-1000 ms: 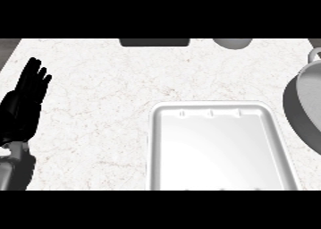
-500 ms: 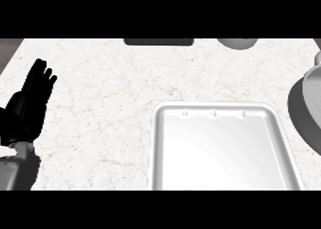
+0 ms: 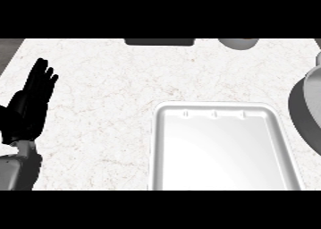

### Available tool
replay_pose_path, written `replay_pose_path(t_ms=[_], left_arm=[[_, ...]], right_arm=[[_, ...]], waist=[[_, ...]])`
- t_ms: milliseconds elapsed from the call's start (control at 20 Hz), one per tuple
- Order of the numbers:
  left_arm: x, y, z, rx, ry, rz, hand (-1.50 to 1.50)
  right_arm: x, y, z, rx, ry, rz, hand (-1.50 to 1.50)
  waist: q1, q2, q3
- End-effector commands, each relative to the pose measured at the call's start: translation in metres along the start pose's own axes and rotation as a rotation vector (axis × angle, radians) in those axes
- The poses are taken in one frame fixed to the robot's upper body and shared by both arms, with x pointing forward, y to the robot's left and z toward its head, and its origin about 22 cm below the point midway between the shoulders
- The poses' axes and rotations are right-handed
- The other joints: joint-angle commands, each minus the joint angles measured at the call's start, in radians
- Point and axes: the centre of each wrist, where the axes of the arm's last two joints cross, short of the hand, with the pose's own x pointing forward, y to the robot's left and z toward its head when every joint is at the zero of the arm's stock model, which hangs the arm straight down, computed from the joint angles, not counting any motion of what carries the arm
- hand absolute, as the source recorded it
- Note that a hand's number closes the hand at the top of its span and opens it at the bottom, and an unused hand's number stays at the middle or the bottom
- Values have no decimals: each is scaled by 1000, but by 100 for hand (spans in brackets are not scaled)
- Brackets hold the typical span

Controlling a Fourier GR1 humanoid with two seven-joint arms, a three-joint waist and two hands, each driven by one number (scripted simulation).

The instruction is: Pick the sweet potato from the tray and place it in the pot

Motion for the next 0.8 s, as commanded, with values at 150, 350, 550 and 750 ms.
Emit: replay_pose_path(t_ms=[150,350,550,750], left_arm=[[-10,-6,-3,0,-9,-3,0],[-3,-4,2,1,-13,-18,0],[10,10,-5,34,-12,-20,0],[-6,9,7,22,-8,-8,0]], right_arm=[[-13,41,-6,204,7,-201,-150],[-16,40,-13,163,-32,-449,-150],[-25,9,-25,53,-72,-647,-150],[-68,7,-7,29,-12,-755,-150]], waist=[[-1,1,0],[0,2,2],[-16,-3,1],[-16,-4,0]])
